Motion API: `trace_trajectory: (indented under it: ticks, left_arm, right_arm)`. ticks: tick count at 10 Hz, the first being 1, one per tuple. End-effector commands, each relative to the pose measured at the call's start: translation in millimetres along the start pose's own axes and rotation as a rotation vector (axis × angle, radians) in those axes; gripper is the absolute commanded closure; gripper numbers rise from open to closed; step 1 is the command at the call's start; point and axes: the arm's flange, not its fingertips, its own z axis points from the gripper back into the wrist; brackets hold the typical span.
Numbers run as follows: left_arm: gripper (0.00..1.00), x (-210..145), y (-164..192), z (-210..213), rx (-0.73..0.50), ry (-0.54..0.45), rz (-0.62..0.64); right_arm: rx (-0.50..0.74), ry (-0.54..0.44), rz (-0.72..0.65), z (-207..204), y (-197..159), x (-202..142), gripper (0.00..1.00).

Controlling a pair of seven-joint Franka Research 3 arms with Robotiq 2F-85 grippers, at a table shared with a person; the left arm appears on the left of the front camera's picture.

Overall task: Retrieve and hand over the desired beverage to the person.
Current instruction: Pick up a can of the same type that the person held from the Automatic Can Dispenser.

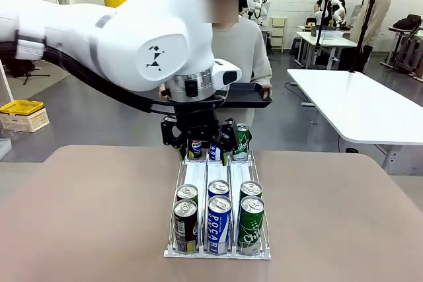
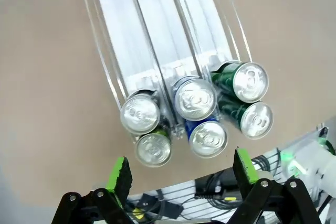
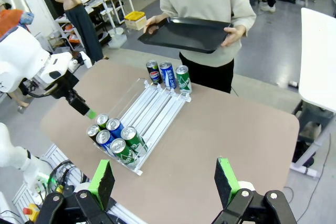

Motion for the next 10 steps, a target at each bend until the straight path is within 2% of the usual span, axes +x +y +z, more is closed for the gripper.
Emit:
trace_trajectory:
  ticks: [1, 2, 10]
  left_arm:
    - [0.0, 10.3, -3.2, 5.9, -0.021, 0.018, 0.019]
    - [0.0, 0.0, 0.0, 0.0, 0.0, 0.0, 0.0]
    - [0.0, 0.0, 0.0, 0.0, 0.0, 0.0, 0.0]
  right_arm:
    - [0.015, 0.001, 0.003, -2.2, 0.3, -0.6, 0.0]
    - [0.015, 0.001, 0.003, -2.2, 0.3, -0.6, 0.0]
    - [0.015, 0.001, 0.003, -2.2, 0.3, -0.6, 0.0]
